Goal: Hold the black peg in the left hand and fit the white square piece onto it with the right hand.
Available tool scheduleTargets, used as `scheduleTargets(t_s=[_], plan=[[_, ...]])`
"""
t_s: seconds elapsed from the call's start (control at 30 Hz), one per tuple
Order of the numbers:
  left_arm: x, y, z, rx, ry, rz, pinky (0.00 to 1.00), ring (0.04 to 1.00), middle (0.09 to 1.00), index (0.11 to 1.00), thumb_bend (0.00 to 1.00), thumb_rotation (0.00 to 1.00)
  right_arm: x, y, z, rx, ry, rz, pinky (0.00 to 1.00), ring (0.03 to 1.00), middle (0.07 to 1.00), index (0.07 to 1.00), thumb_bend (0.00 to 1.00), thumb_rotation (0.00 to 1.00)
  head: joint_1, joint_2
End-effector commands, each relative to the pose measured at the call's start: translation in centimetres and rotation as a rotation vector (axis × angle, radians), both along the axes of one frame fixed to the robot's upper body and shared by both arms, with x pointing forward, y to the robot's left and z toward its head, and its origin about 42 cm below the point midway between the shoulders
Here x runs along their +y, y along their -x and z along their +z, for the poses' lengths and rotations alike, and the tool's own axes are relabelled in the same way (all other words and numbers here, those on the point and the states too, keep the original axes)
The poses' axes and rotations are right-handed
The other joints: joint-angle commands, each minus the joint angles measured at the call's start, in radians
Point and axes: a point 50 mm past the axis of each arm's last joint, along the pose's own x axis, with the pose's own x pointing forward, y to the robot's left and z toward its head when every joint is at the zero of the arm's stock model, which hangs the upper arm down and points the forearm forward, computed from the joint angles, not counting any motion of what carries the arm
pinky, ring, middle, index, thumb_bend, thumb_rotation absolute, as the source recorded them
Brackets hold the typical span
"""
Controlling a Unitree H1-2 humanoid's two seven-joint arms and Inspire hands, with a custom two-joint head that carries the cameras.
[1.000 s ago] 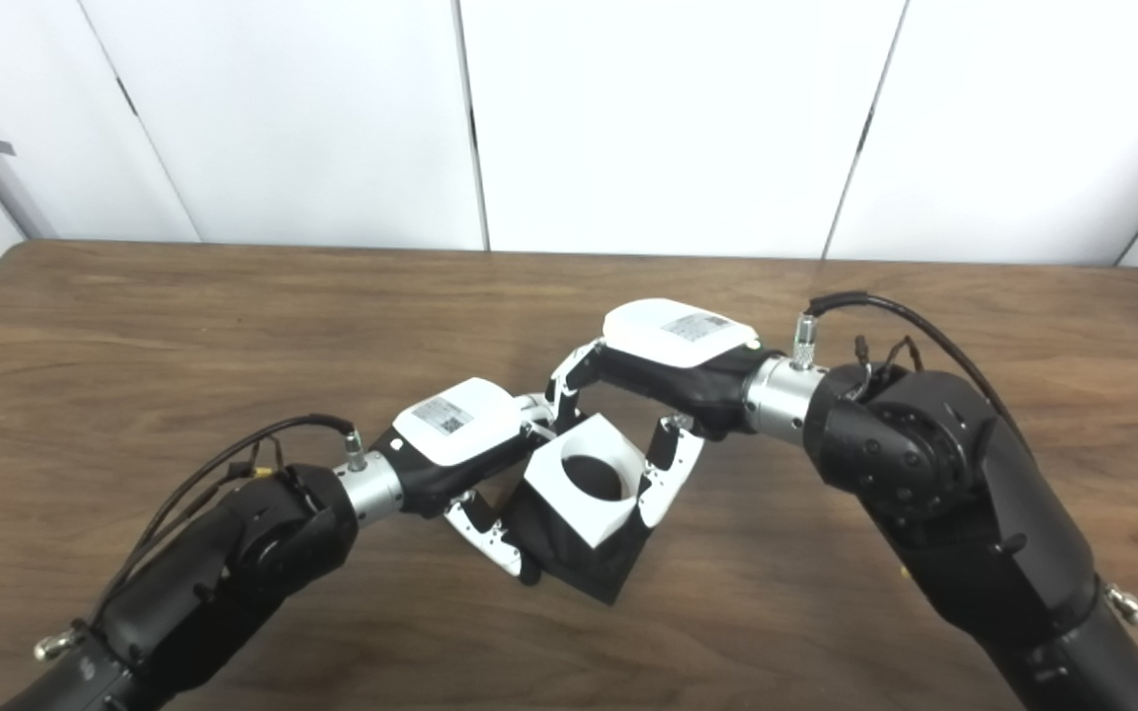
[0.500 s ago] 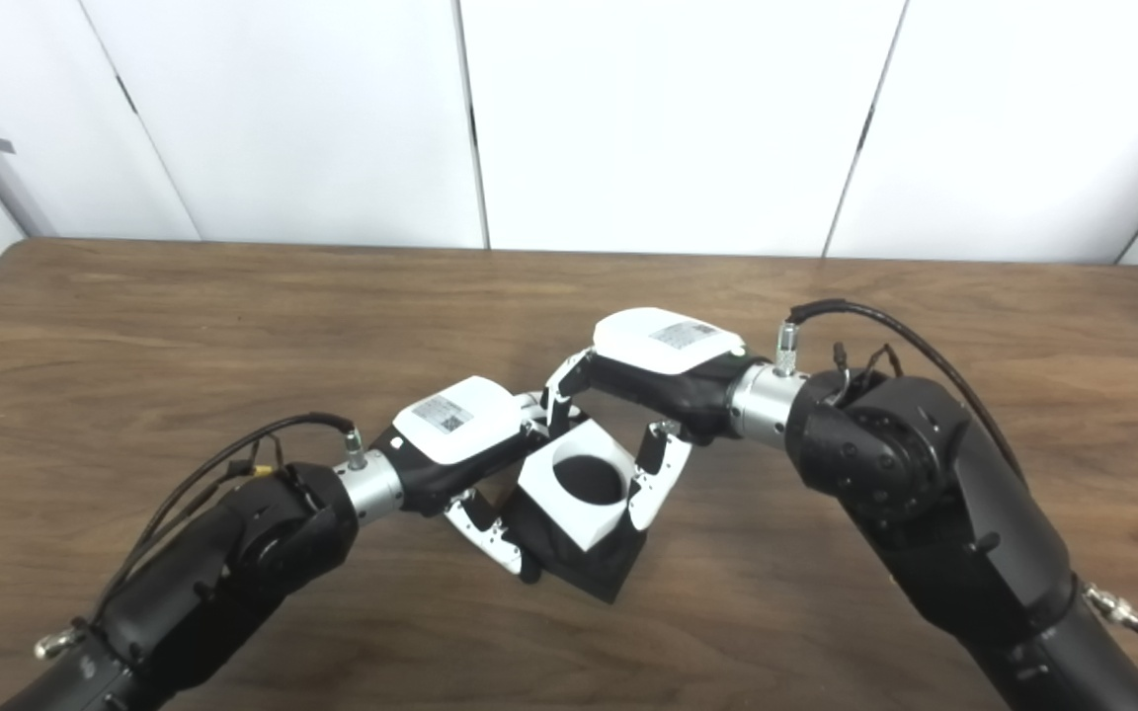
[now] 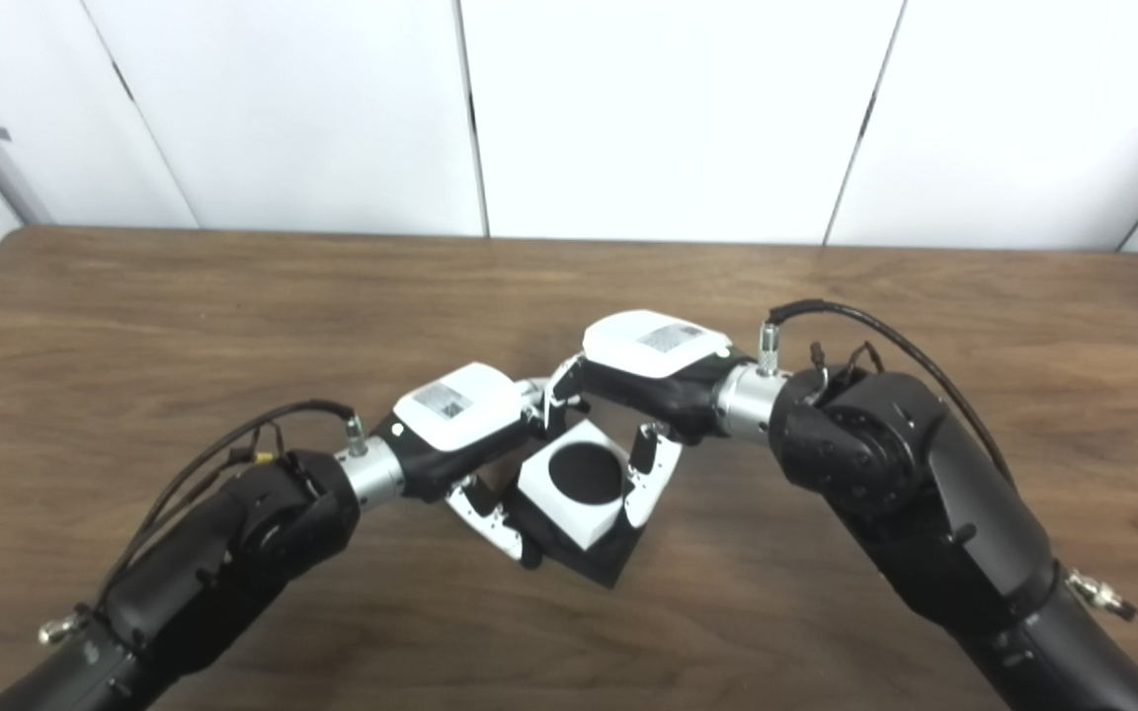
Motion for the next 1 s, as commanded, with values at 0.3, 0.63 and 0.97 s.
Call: scheduleTargets(t_s=[0.3, 0.63, 0.97], plan=[[-0.5, 1.5, -3.2, 0.125, -0.115, -0.013, 0.78, 0.928, 0.915, 0.490, 0.52, 0.07, 0.3, 0.2, -0.5, 0.020, 0.038, 0.031, 0.81, 0.853, 0.826, 0.679, 0.88, 0.32, -0.007, 0.000], [-0.5, 1.5, -3.0, 0.124, -0.121, -0.009, 0.79, 0.926, 0.911, 0.490, 0.52, 0.07, -0.9, 0.0, 0.5, 0.027, 0.036, -0.009, 0.83, 0.862, 0.867, 0.813, 0.95, 0.28, -0.007, 0.005], [-0.2, 1.4, -3.2, 0.122, -0.124, -0.013, 0.77, 0.924, 0.913, 0.490, 0.52, 0.07, -3.3, -0.8, 2.0, -0.011, 0.009, -0.083, 0.79, 0.848, 0.852, 0.798, 0.87, 0.12, -0.014, 0.004]])
